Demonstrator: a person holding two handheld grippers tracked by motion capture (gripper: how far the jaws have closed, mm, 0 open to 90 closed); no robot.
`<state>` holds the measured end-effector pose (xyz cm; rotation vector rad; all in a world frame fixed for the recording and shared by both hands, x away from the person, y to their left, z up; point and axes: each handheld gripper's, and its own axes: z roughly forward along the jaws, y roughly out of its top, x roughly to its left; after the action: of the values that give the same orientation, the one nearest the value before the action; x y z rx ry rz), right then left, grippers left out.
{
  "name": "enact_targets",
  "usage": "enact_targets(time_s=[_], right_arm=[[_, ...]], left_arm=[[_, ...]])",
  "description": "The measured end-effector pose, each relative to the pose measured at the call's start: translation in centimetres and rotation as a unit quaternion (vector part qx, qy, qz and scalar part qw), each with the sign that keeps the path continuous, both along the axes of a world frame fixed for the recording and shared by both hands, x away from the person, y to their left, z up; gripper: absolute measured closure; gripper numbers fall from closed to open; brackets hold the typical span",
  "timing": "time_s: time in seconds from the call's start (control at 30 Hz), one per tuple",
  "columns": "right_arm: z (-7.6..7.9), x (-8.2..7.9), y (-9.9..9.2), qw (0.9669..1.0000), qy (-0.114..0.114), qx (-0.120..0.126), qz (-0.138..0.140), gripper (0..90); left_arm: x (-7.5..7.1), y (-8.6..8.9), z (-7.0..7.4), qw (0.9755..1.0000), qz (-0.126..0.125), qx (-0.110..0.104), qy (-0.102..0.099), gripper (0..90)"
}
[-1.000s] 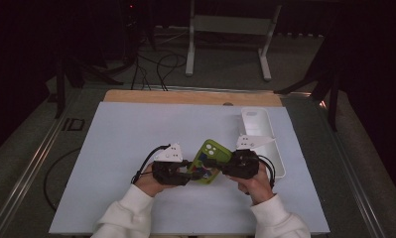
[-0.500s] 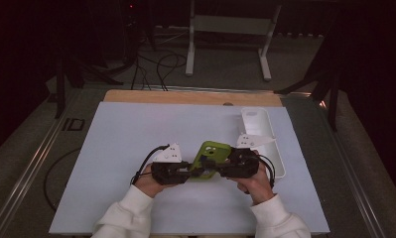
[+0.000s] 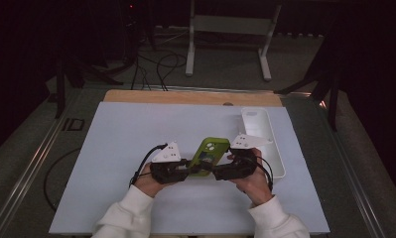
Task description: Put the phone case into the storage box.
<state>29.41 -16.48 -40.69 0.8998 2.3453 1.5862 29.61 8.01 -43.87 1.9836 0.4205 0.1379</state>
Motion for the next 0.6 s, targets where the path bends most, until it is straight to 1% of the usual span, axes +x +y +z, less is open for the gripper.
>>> enact_targets(time_s=[0.03, 0.07, 0.1, 0.13, 0.37, 0.43, 0.47, 0.5, 0.6], right_arm=[[0.0, 0.0, 0.0, 1.0, 0.0, 0.0, 0.0, 13.8], [0.01, -0.01, -0.02, 1.0, 0.0, 0.0, -0.005, 13.5], [0.04, -0.05, -0.05, 0.9999, 0.001, -0.002, -0.012, 10.6], [0.06, -0.07, -0.06, 0.9999, 0.001, -0.003, -0.014, 9.6], [0.2, -0.19, -0.2, 0.9995, -0.01, -0.002, -0.031, 8.4], [0.23, -0.2, -0.23, 0.9994, -0.009, -0.001, -0.033, 8.3], [0.24, -0.21, -0.26, 0.9994, -0.009, 0.0, -0.034, 8.3], [0.26, -0.23, -0.35, 0.9991, -0.011, 0.003, -0.04, 8.3], [0.3, -0.26, -0.44, 0.9989, -0.012, 0.005, -0.045, 8.4]], left_arm=[[0.0, 0.0, 0.0, 1.0, 0.0, 0.0, 0.0, 77.2], [0.04, 0.08, 0.04, 1.0, 0.007, 0.0, -0.002, 77.2], [0.06, 0.1, 0.04, 1.0, 0.009, -0.001, -0.001, 77.2], [0.08, 0.12, 0.05, 0.9999, 0.012, -0.001, -0.003, 77.2], [0.07, 0.22, 0.19, 0.9991, 0.041, 0.002, -0.011, 77.2], [0.05, 0.23, 0.2, 0.9989, 0.044, 0.003, -0.013, 77.2], [0.04, 0.25, 0.23, 0.9984, 0.054, 0.004, -0.015, 77.2], [0.03, 0.25, 0.23, 0.9981, 0.059, 0.005, -0.016, 77.2], [0.02, 0.23, 0.24, 0.9973, 0.071, 0.007, -0.02, 77.2]])
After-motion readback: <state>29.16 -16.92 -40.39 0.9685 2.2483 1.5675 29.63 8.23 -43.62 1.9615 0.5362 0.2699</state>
